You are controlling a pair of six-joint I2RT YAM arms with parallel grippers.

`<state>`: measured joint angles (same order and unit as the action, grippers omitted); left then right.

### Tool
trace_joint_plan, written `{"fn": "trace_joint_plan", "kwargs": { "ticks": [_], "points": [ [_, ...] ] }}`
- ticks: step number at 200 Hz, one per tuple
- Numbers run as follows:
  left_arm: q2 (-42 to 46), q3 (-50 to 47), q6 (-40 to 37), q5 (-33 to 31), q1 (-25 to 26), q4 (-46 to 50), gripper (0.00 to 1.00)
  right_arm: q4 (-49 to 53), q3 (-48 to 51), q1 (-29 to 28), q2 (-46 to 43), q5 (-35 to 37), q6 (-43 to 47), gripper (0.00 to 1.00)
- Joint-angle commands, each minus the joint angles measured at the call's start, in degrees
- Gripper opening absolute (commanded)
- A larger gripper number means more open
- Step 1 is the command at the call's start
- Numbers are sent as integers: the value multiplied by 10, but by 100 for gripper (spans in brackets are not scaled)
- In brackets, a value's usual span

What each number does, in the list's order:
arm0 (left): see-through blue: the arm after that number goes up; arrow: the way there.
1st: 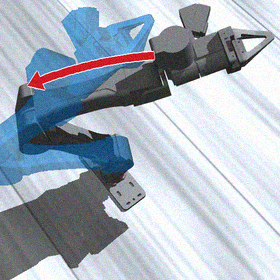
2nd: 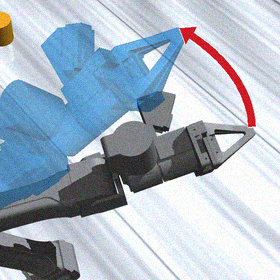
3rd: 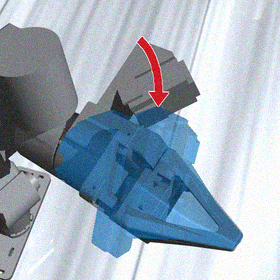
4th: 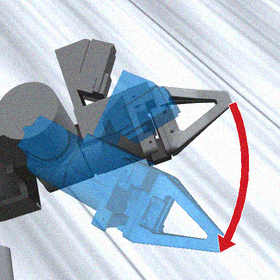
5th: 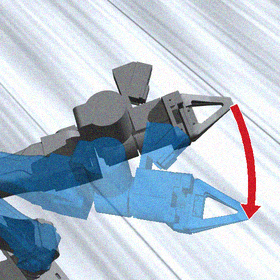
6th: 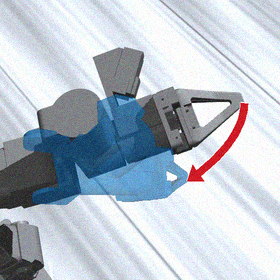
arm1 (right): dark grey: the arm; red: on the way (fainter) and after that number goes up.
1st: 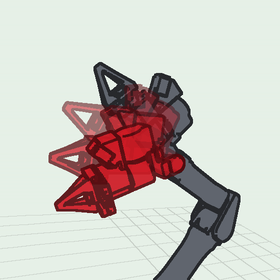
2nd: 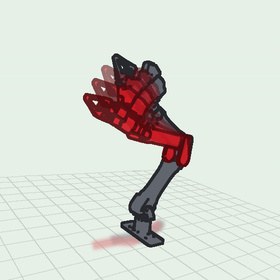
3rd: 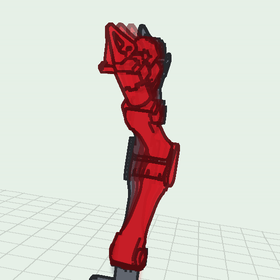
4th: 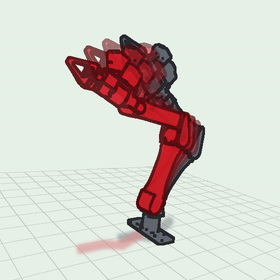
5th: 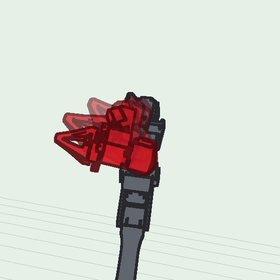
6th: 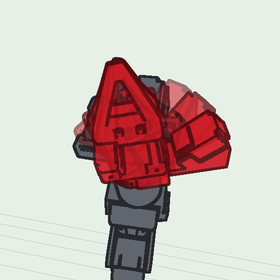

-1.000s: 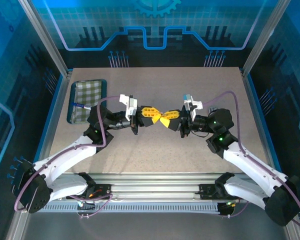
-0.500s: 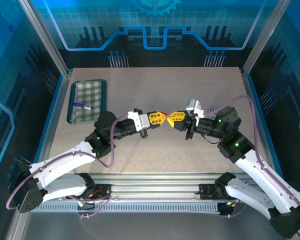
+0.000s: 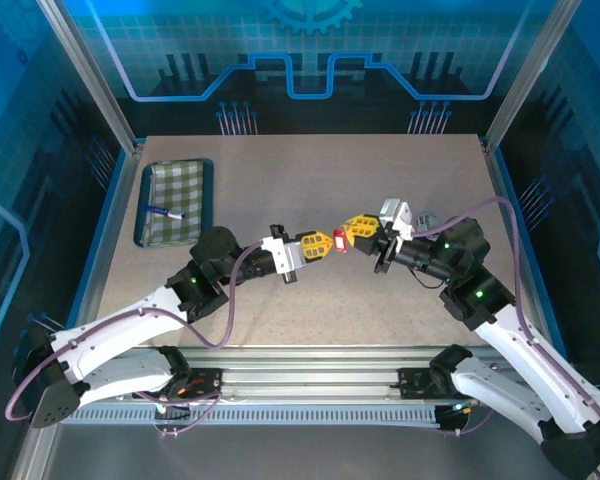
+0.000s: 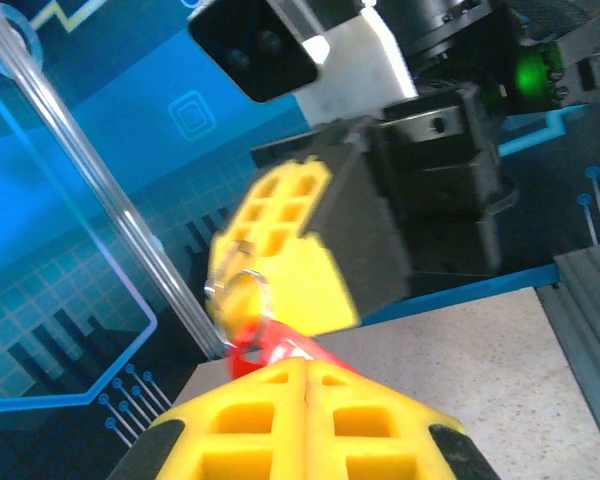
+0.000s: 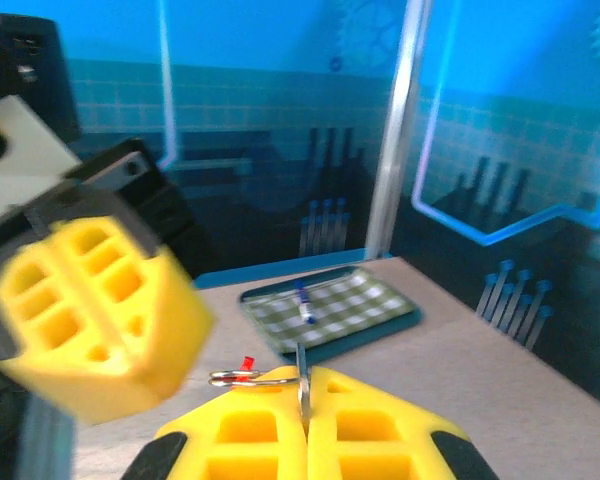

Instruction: Remove the keys from the keyring

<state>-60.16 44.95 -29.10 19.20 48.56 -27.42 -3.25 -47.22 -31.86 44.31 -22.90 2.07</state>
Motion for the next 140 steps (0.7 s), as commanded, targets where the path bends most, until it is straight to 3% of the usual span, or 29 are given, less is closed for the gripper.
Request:
{"fn": "trace_joint_plan", "kwargs": {
  "ticks": [1,42,55,74,97,140],
  "points": [
    [12,19,-5,9,6,21,0,-22,-2,-14,-15,56,56,0],
    [7,23,31,13,7,15,0,-9,-8,-27,-18,61,63,0],
    [4,29,56,-4,4,9,22,-13,-6,-27,-19,57,59,0],
    [1,39,61,-14,4,24,37,-7,-12,-27,-17,36,45,0],
    [0,59,61,8,-1,55,45,29,-29,-26,-4,4,26,0],
    [-3,86,36,36,-1,125,45,66,-65,-23,27,-60,-27,0]
  ]
}}
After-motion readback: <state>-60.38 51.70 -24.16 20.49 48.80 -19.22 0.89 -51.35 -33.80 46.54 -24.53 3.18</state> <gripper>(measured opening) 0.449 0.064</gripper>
